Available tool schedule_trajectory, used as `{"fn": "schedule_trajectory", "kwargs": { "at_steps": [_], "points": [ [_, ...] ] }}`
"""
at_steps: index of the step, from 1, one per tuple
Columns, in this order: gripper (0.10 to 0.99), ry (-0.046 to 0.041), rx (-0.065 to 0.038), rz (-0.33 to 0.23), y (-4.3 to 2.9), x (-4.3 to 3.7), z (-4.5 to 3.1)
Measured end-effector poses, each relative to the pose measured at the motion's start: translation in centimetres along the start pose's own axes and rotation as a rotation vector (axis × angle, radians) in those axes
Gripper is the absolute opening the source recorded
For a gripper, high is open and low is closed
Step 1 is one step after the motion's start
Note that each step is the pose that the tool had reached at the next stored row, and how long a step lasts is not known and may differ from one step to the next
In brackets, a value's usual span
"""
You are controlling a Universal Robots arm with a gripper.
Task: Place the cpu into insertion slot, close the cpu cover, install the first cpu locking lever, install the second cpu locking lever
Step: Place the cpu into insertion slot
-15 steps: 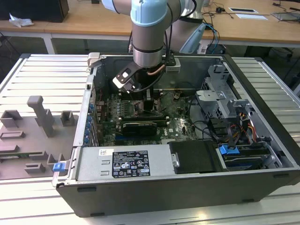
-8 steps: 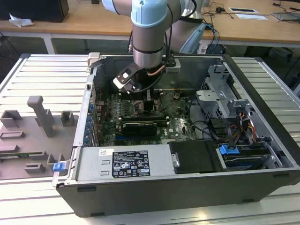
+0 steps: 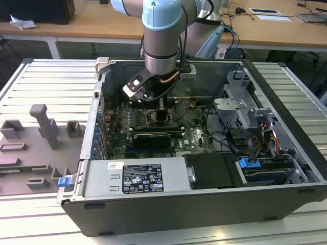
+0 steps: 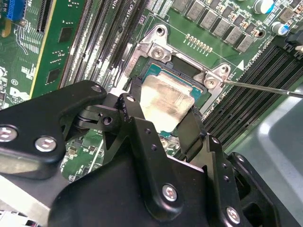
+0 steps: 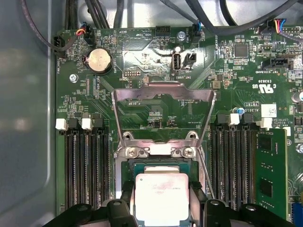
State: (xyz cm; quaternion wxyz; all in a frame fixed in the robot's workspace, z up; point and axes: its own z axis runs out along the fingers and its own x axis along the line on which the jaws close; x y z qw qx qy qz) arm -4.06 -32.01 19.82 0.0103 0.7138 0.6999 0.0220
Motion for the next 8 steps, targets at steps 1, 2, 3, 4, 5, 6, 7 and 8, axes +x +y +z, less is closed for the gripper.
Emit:
{"fn": "schedule_trajectory", "kwargs": {
  "at_steps": [1, 2, 3, 4, 5, 6, 7, 8],
  "points": [
    [0.541, -0.0001, 0.000, 0.000, -0.01, 0.00, 0.00],
    [0.541, -0.0001, 0.000, 0.000, -0.01, 0.00, 0.00],
    [0.541, -0.0001, 0.000, 0.000, -0.01, 0.00, 0.00],
    [0.541, -0.0002, 0.000, 0.000, -0.01, 0.00, 0.01],
    [0.541, -0.0003, 0.000, 0.000, -0.01, 0.00, 0.01],
    [0.553, -0.0002, 0.000, 0.000, -0.01, 0.00, 0.01],
    [0.553, -0.0001, 0.000, 0.000, -0.01, 0.00, 0.02],
    [0.616, -0.0001, 0.000, 0.000, -0.01, 0.00, 0.02]
  ]
}}
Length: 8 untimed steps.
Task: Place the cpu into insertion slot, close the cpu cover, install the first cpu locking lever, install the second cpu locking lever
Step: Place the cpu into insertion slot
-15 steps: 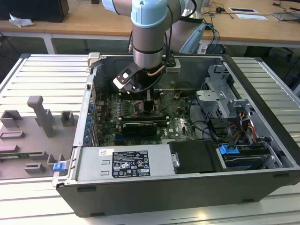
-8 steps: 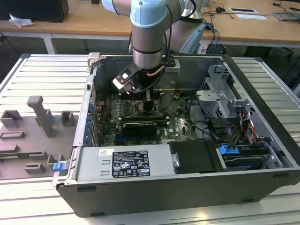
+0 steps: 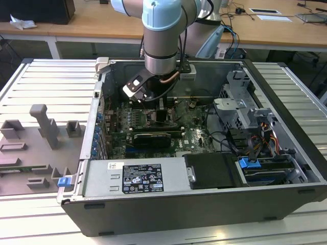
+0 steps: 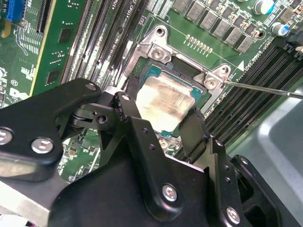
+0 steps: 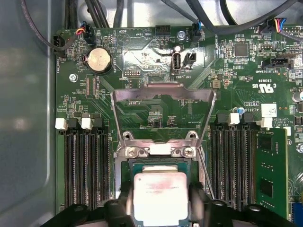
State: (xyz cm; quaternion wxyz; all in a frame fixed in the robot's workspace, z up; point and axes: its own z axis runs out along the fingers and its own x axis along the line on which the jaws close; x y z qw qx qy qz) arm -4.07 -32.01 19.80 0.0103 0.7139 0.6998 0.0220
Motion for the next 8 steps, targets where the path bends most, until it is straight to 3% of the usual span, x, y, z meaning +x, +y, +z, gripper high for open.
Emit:
{"fn": "schedule_trajectory", "kwargs": {
  "at_steps": [8],
  "points": [
    [0.616, -0.0001, 0.000, 0.000, 0.03, 0.01, -0.56]
  ]
}}
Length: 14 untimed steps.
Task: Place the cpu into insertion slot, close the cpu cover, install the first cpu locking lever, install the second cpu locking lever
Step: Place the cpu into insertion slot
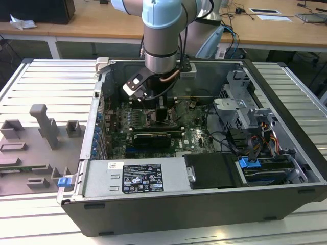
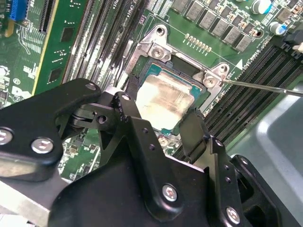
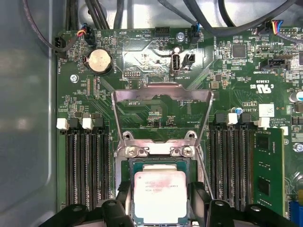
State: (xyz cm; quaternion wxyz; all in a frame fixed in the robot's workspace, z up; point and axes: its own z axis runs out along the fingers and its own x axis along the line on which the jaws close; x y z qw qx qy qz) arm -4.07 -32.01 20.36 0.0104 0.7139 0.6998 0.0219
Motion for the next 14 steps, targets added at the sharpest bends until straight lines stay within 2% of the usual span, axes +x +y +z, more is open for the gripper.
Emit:
{"fn": "schedule_trajectory", "kwargs": {
  "at_steps": [2, 3, 9, 14],
  "points": [
    [0.600, -0.0016, 0.000, 0.000, 0.02, 0.00, -0.20],
    [0.471, -0.0024, 0.000, 0.000, 0.02, 0.01, -0.40],
    [0.106, -0.0055, 0.001, 0.000, 0.05, 0.02, -1.01],
    [0.106, -0.0058, 0.002, 0.000, 0.06, 0.02, -1.26]
  ]
}}
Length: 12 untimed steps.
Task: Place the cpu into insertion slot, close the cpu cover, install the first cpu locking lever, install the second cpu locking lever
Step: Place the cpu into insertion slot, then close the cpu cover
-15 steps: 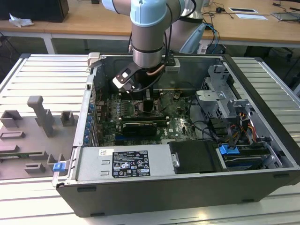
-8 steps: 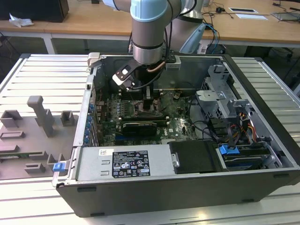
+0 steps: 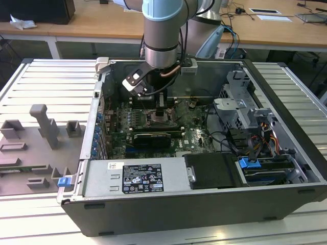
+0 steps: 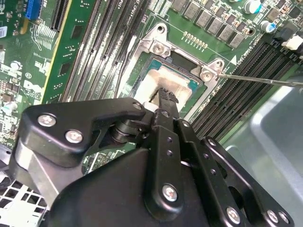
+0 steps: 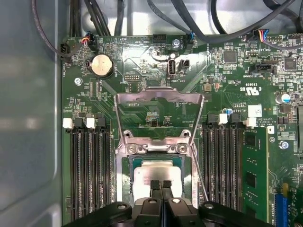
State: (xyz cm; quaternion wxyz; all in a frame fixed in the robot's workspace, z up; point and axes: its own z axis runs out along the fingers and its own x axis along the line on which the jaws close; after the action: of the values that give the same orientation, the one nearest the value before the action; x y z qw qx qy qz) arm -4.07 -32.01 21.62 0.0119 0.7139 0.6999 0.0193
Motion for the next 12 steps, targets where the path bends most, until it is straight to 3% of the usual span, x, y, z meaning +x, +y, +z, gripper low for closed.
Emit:
{"fn": "schedule_trajectory", "kwargs": {
  "at_steps": [5, 8, 12],
  "points": [
    [0.106, 0.0003, 0.000, 0.000, 0.02, 0.01, -0.26],
    [0.106, -0.0003, 0.004, 0.000, 0.94, 0.02, -0.23],
    [0.106, -0.0002, 0.004, 0.000, 1.23, 0.03, -0.51]
  ]
}}
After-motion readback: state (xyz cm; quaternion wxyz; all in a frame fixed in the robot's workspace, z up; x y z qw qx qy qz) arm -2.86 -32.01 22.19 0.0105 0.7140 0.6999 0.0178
